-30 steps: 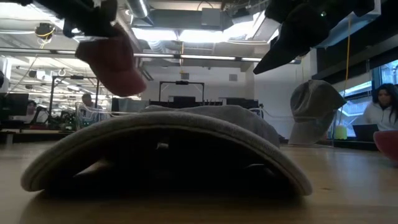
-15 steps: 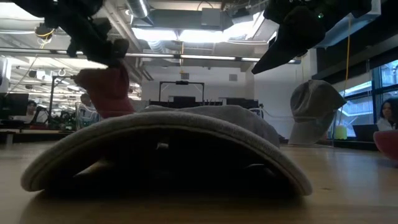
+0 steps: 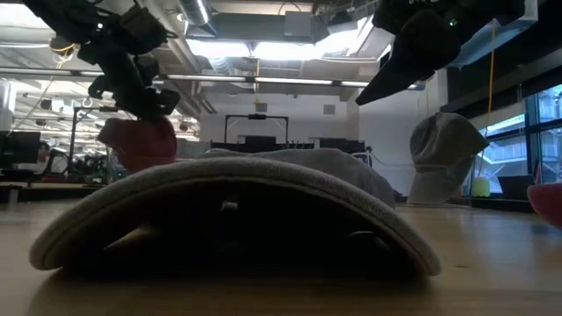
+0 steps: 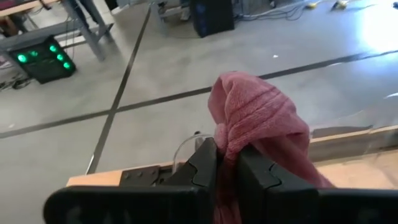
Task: Pick & Place hat
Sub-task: Put the left red cap into the left transparent bin
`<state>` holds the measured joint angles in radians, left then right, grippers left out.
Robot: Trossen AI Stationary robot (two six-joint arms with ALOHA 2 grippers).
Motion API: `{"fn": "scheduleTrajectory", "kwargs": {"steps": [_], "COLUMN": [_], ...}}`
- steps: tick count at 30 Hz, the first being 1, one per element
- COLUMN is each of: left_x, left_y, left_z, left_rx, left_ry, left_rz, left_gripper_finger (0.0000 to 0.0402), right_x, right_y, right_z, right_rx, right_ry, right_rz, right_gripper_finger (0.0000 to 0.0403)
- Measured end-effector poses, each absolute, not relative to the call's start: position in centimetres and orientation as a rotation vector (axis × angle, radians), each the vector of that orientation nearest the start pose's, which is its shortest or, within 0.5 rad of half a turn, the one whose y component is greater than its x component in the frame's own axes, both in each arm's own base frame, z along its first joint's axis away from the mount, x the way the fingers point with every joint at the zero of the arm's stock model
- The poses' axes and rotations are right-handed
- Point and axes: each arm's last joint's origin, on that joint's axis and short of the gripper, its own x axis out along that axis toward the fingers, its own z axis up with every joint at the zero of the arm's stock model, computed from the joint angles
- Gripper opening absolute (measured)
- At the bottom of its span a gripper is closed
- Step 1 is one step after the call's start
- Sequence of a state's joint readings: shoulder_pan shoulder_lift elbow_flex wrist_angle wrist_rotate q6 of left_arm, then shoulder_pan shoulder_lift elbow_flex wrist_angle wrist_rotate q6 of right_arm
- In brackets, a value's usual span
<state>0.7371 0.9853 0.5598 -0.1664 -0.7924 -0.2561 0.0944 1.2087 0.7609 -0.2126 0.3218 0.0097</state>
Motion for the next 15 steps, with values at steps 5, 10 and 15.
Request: {"fn": "scheduleTrajectory", "kwargs": {"steps": [5, 10, 15], "left_x": [12.94, 12.94, 12.93], "left_y": [14.86, 14.84, 14.83], "left_z": [22.84, 22.82, 22.8], "left_rx": [-0.199, -0.171, -0.178], "left_ry": [0.432, 0.463, 0.459], "left_rz": [1.57, 1.561, 1.564], "left_gripper_finger": [0.0046, 0.0059, 0.0075], "right_x": [24.82, 24.82, 24.81], "right_y": [1.43, 1.43, 1.43], "right_z": [23.97, 23.97, 23.97], "right_rx": [-0.131, -0.149, -0.148], "right_ry": [0.649, 0.651, 0.652], "right_rz": [-0.221, -0.215, -0.215], "right_gripper_finger": [0.0306, 0.0306, 0.0306]}}
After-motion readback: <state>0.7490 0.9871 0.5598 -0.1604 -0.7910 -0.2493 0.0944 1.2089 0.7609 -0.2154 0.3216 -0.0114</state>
